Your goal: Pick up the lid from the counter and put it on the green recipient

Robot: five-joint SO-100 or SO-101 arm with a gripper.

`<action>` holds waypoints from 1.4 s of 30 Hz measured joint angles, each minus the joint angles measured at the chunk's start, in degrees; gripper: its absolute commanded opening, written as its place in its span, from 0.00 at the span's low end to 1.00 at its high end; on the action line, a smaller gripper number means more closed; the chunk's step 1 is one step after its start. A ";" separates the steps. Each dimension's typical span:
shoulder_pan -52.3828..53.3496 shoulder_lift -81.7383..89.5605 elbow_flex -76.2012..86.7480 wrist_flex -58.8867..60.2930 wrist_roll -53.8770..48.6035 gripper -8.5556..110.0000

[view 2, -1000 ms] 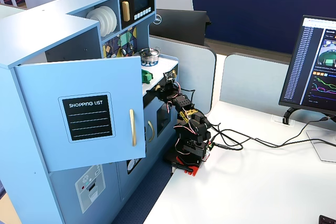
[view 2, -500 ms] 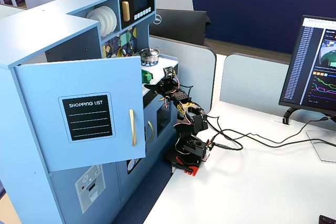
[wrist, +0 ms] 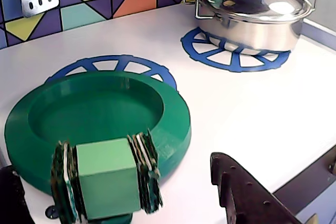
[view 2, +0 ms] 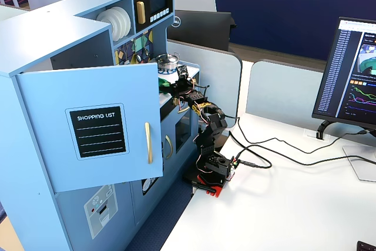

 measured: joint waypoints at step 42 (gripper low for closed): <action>-7.47 -13.01 -30.85 15.29 3.52 0.07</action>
